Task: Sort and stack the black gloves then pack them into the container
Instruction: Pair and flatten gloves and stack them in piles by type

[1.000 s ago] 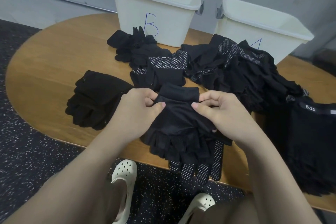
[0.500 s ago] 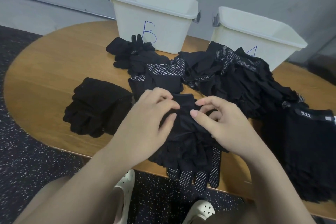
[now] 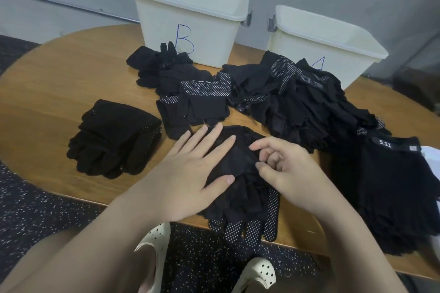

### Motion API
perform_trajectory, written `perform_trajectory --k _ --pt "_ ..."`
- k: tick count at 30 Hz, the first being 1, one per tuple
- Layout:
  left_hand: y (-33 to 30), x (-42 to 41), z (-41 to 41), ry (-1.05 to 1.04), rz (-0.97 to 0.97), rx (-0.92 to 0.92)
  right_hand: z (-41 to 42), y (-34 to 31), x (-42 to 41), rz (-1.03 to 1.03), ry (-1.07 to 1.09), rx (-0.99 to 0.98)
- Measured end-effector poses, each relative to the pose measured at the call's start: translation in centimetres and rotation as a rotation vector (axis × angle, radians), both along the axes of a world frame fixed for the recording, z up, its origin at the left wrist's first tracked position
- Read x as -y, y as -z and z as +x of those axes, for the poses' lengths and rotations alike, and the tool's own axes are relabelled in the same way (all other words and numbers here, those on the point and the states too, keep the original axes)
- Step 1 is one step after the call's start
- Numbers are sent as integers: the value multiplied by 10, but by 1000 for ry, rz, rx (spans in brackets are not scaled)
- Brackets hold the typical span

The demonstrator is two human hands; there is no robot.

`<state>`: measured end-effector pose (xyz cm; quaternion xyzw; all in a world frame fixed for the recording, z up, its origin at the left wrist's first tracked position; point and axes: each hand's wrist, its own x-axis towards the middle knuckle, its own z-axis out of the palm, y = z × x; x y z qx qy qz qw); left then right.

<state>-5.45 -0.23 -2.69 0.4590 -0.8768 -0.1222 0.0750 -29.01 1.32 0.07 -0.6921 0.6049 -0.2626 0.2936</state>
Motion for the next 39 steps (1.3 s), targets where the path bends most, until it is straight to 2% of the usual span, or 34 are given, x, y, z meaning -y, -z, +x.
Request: perform_trajectory --k 5,7,9,12,17,22,25,31,34,39 --pt "-5 1 5 17 51 -70 3 -4 5 4 29 7" --pt "-10 -2 6 16 61 -196 7 -13 18 -111 109 -47" --pt "-14 -4 7 5 -20 -348 10 -26 44 -283 155 -158" --pt "-16 -3 7 -61 -109 -499 12 -41 96 -419 75 -296" --pt "-18 4 6 -90 -146 -573 13 -50 166 -431 -64 -591" --pt "-19 11 8 -76 -123 -593 15 -58 192 -350 -146 -708" --pt "-20 17 9 -74 -92 -611 16 -62 196 -395 -83 -516" --pt "-21 24 10 -84 -73 -649 11 -89 206 -327 156 7" --pt "-23 23 10 -99 -44 -690 10 -105 197 -265 208 283" --pt "-25 16 8 -124 1 -763 15 -135 171 -156 181 491"
